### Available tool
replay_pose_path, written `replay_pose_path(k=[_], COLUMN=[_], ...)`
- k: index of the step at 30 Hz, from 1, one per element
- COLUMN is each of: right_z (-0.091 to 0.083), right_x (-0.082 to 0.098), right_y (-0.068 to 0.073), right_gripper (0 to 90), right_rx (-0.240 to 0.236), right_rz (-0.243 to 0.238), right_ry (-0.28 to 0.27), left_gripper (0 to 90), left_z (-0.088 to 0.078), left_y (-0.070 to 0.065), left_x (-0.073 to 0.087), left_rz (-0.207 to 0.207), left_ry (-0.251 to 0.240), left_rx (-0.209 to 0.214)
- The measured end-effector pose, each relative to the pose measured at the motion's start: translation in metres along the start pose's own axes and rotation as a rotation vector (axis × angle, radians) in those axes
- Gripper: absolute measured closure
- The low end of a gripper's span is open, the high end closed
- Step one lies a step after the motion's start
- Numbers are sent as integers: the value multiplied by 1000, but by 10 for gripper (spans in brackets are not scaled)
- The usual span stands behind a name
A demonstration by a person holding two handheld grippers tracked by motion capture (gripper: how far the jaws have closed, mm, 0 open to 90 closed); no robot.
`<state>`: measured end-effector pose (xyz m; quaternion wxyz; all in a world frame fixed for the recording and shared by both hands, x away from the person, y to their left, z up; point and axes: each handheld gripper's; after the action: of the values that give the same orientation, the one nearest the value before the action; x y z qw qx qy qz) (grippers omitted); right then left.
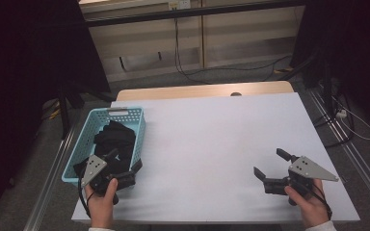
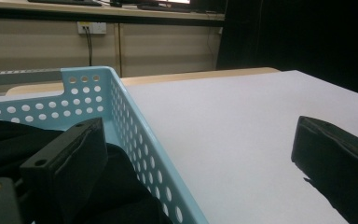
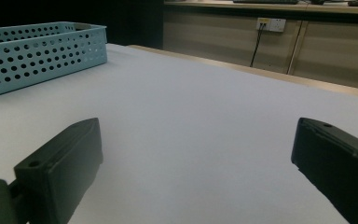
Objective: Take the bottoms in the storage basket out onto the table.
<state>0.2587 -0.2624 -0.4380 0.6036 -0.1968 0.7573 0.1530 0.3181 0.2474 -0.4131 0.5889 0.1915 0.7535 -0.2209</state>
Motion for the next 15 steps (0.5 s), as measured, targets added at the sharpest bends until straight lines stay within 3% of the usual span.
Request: replay_pose_path(k=[15], right_z=[1], right_x=[1], right_y=[2], right_gripper=[12], right_rx=[0], right_rz=[-20], right_ry=[20], left_gripper=[32], left_z=[4], left_y=[-2], left_x=[-3], left_rz=[-5], left_ry=[-2], left_rx=[32])
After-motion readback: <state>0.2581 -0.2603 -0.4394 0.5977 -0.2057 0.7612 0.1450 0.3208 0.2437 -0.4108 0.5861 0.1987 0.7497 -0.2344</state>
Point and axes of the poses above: each handheld gripper's, and its own axes: z roughly forward along the jaws, x roughly out of its underside, y roughly to its left, and after that the axes turned 1 degree about -z, right-handed
